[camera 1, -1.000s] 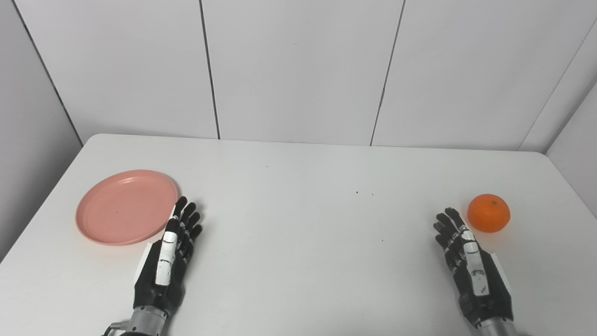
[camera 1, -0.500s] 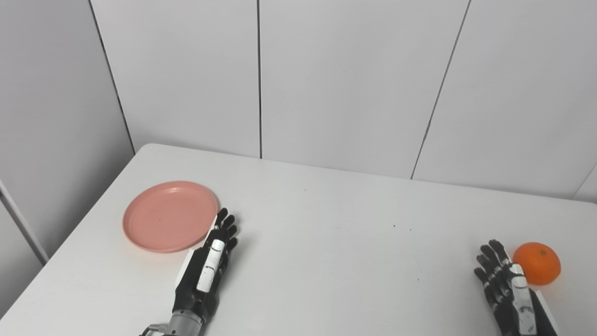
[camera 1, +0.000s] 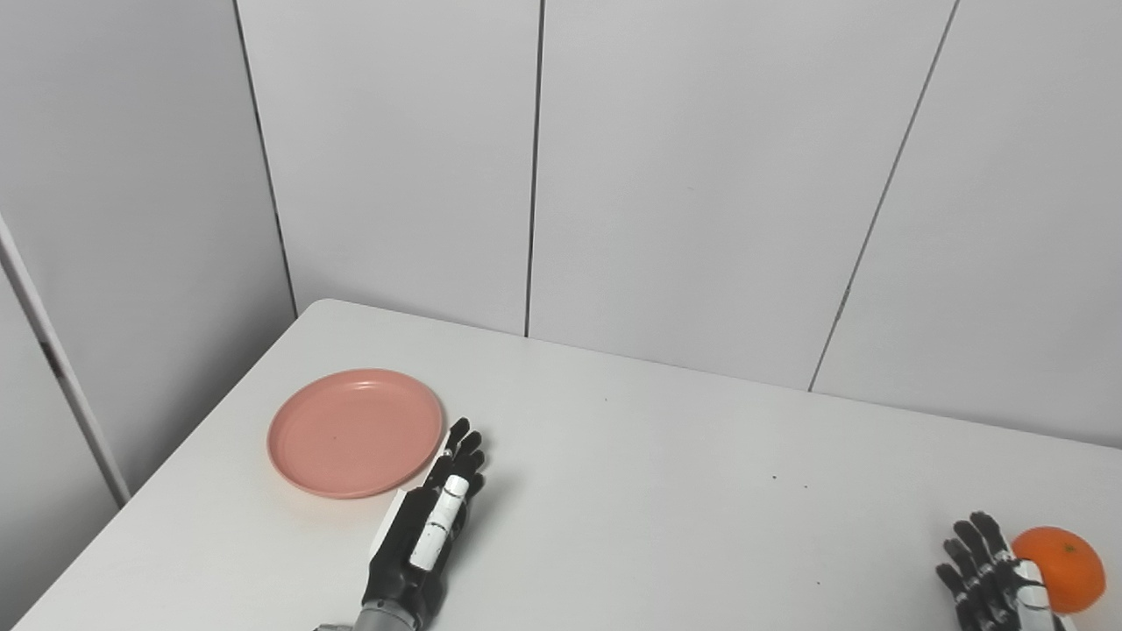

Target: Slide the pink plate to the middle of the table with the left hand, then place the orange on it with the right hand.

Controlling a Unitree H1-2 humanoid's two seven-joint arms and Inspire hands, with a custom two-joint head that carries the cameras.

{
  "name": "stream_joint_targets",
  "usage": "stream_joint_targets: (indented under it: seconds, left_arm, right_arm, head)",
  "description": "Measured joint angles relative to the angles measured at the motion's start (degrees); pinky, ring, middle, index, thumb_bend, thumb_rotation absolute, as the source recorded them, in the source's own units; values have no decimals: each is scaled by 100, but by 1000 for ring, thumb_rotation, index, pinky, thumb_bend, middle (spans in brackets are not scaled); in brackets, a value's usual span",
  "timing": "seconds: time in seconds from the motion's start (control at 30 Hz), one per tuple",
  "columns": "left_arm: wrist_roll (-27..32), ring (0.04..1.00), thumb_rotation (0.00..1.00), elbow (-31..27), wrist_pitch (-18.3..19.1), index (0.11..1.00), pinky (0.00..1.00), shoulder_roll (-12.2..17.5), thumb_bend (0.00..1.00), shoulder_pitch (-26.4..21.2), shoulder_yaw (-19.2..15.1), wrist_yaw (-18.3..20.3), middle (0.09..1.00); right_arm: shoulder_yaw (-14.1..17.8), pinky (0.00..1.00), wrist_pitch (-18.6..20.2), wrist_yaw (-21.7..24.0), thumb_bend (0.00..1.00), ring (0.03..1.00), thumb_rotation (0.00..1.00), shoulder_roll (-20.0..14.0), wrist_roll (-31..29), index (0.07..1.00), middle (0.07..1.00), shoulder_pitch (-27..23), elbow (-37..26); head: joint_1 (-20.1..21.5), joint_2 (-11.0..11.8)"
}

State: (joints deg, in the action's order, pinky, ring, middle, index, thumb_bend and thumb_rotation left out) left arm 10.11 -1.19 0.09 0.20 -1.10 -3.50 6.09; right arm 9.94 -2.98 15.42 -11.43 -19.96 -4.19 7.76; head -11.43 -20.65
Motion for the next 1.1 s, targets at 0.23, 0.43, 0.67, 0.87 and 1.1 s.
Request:
stream_joint_targets:
  seconds: [0.23, 0.43, 0.67, 0.87, 1.1]
  left_arm:
    - [5, 1000, 817, 20, -56, 1000, 1000, -4, 836, 0, -9, 3, 1000]
    - [8, 999, 838, 14, -82, 1000, 1000, -4, 802, 2, -30, 4, 1000]
    - [142, 991, 894, -313, 25, 1000, 1000, -24, 766, 150, -25, 11, 995]
    - [568, 973, 881, -700, 702, 1000, 1000, -26, 809, 185, -64, 21, 993]
    - [838, 963, 854, -1139, 1435, 992, 985, 73, 852, 18, -190, -81, 982]
  right_arm:
    - [-1, 1000, -4, 6, 771, 988, 929, 5, 1, 971, 965, 1, -1]
    - [-3, 1000, -4, 3, 787, 984, 930, 17, 3, 964, 961, 10, -29]
    - [-38, 1000, -3, 2, 779, 985, 941, 25, 13, 968, 960, 31, -109]
    - [-34, 1000, -3, 2, 785, 980, 929, 14, 13, 961, 951, 45, -111]
    - [-35, 1000, -3, -1, 792, 979, 934, 17, 25, 961, 950, 50, -126]
  head:
    - [-17, -26]
    - [-9, -79]
    - [9, -79]
    - [35, -70]
    - [26, -27]
